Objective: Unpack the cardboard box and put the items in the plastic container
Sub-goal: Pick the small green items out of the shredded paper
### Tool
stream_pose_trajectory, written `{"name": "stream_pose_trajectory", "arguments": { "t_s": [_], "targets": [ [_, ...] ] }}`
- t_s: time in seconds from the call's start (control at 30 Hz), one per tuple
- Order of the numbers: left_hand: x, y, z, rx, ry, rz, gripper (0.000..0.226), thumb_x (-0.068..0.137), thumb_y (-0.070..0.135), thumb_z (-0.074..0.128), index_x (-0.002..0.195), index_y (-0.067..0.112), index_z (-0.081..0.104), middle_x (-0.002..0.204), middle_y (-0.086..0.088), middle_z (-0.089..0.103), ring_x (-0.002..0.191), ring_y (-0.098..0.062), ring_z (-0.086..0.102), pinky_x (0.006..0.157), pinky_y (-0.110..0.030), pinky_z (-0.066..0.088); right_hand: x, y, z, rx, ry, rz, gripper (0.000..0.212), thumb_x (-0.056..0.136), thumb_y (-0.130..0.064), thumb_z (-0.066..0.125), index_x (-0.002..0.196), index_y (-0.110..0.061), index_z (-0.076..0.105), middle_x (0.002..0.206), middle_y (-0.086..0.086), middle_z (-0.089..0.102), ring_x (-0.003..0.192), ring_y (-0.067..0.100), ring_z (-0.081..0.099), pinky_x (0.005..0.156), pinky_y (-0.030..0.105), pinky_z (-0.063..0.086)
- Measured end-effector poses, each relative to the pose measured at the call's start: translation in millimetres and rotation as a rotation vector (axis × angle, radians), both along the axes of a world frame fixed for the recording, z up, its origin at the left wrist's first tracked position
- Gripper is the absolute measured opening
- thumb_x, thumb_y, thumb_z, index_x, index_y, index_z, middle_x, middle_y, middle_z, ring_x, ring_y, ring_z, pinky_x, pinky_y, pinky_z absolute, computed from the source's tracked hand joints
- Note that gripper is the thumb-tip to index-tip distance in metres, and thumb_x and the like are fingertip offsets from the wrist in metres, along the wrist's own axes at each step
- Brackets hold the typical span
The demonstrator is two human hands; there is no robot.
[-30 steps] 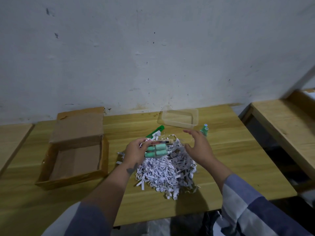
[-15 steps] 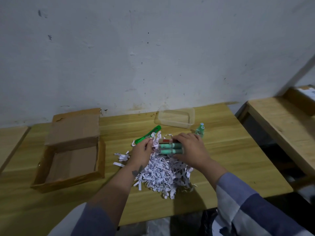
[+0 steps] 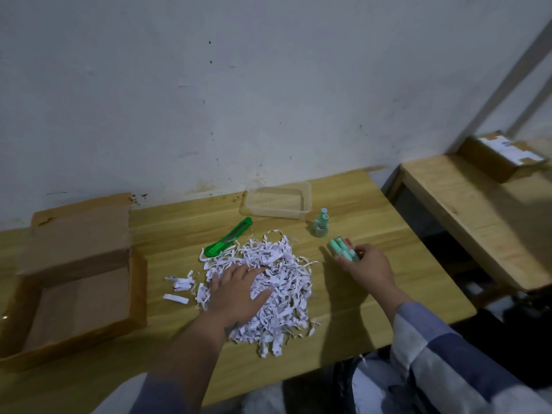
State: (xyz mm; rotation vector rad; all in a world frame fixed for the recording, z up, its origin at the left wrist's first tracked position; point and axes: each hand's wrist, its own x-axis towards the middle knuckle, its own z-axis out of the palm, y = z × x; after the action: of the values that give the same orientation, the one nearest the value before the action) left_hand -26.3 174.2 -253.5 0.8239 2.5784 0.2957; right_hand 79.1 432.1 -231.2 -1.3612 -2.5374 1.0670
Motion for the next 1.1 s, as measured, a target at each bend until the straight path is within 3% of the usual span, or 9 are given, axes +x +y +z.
{"name": "stream_pose_trajectory", "arguments": {
  "t_s": [0.1, 0.23, 0.37, 0.43, 0.63, 0.8, 0.87, 1.0, 1.1],
  "targets": [
    [0, 0, -6, -0.004, 0.039, 0.005, 0.061, 0.091, 0.066, 0.032, 0.146, 0.042, 0.024, 0.158, 0.008, 0.017, 0.147, -0.017, 0.004, 0.117, -0.050, -0.003, -11, 13, -10, 0.042, -0.037, -0.069, 0.057, 0.072, -0.048, 0.074, 0.114, -0.013, 0.061, 0.107, 0.008, 0.065, 0.093, 0.023, 0.061, 0.072, 0.030, 0.049],
    [2, -2, -11, -0.001, 0.079, 0.002, 0.060, 0.091, 0.067, 0.031, 0.146, 0.043, 0.024, 0.156, 0.010, 0.019, 0.146, -0.015, 0.004, 0.116, -0.048, -0.005, -30, 23, -18, 0.100, -0.075, -0.068, 0.060, 0.072, -0.053, 0.070, 0.115, -0.012, 0.058, 0.111, 0.009, 0.058, 0.100, 0.027, 0.057, 0.085, 0.043, 0.053],
    [3, -3, -12, 0.014, 0.074, 0.012, 0.073, 0.079, 0.075, 0.019, 0.144, 0.044, 0.027, 0.155, 0.010, 0.023, 0.146, -0.015, 0.006, 0.116, -0.048, -0.003, -31, 22, -18, 0.142, -0.159, -0.009, 0.065, 0.074, -0.057, 0.066, 0.120, -0.013, 0.053, 0.116, 0.009, 0.053, 0.106, 0.028, 0.054, 0.088, 0.045, 0.050],
    [2, -2, -12, 0.017, 0.066, 0.016, 0.066, 0.084, 0.072, 0.026, 0.144, 0.044, 0.027, 0.155, 0.010, 0.023, 0.146, -0.015, 0.007, 0.117, -0.049, -0.003, -28, 19, -14, 0.191, -0.201, 0.008, 0.071, 0.075, -0.059, 0.065, 0.127, -0.014, 0.047, 0.123, 0.011, 0.050, 0.113, 0.030, 0.049, 0.092, 0.045, 0.047],
    [1, -5, -1, 0.089, 0.029, 0.018, 0.057, 0.087, 0.069, 0.037, 0.139, 0.046, 0.036, 0.147, 0.012, 0.034, 0.142, -0.012, 0.019, 0.117, -0.048, -0.004, -17, -26, -2, 0.314, -0.085, 0.035, 0.073, 0.083, -0.038, 0.061, 0.143, -0.018, 0.025, 0.135, 0.012, 0.040, 0.124, 0.031, 0.036, 0.098, 0.045, 0.036],
    [0, -13, 14, 0.199, 0.072, 0.050, 0.083, 0.063, 0.092, 0.017, 0.127, 0.050, 0.049, 0.134, 0.017, 0.046, 0.134, -0.012, 0.030, 0.117, -0.047, 0.002, -25, -74, 0, 0.407, -0.003, 0.301, 0.049, 0.091, -0.041, 0.048, 0.136, -0.023, 0.039, 0.133, 0.006, 0.042, 0.125, 0.023, 0.034, 0.102, 0.039, 0.032],
    [-2, -19, 19, 0.237, 0.120, 0.077, 0.080, 0.065, 0.091, 0.018, 0.124, 0.050, 0.052, 0.127, 0.018, 0.049, 0.129, -0.012, 0.035, 0.115, -0.045, 0.010, -34, -85, -1, 0.368, 0.042, 0.449, 0.041, 0.093, -0.042, 0.046, 0.131, -0.026, 0.046, 0.132, 0.004, 0.043, 0.125, 0.021, 0.033, 0.100, 0.039, 0.032],
    [-9, -41, 16, 0.315, 0.219, 0.175, 0.072, 0.073, 0.087, 0.022, 0.129, 0.049, 0.049, 0.120, 0.016, 0.045, 0.119, -0.012, 0.035, 0.103, -0.037, 0.029, -58, -94, -3, 0.250, 0.018, 0.625, 0.048, 0.094, -0.051, 0.039, 0.136, -0.029, 0.042, 0.148, 0.005, 0.032, 0.139, 0.026, 0.020, 0.112, 0.043, 0.024],
    [-17, -60, 9, 0.279, 0.174, 0.260, 0.080, 0.074, 0.087, 0.022, 0.140, 0.044, 0.037, 0.140, 0.003, 0.033, 0.133, -0.022, 0.024, 0.109, -0.043, 0.029, -74, -92, -9, 0.179, -0.084, 0.702, 0.058, 0.092, -0.061, 0.031, 0.143, -0.035, 0.029, 0.159, 0.004, 0.013, 0.147, 0.028, 0.002, 0.119, 0.047, 0.009]
  ]
}}
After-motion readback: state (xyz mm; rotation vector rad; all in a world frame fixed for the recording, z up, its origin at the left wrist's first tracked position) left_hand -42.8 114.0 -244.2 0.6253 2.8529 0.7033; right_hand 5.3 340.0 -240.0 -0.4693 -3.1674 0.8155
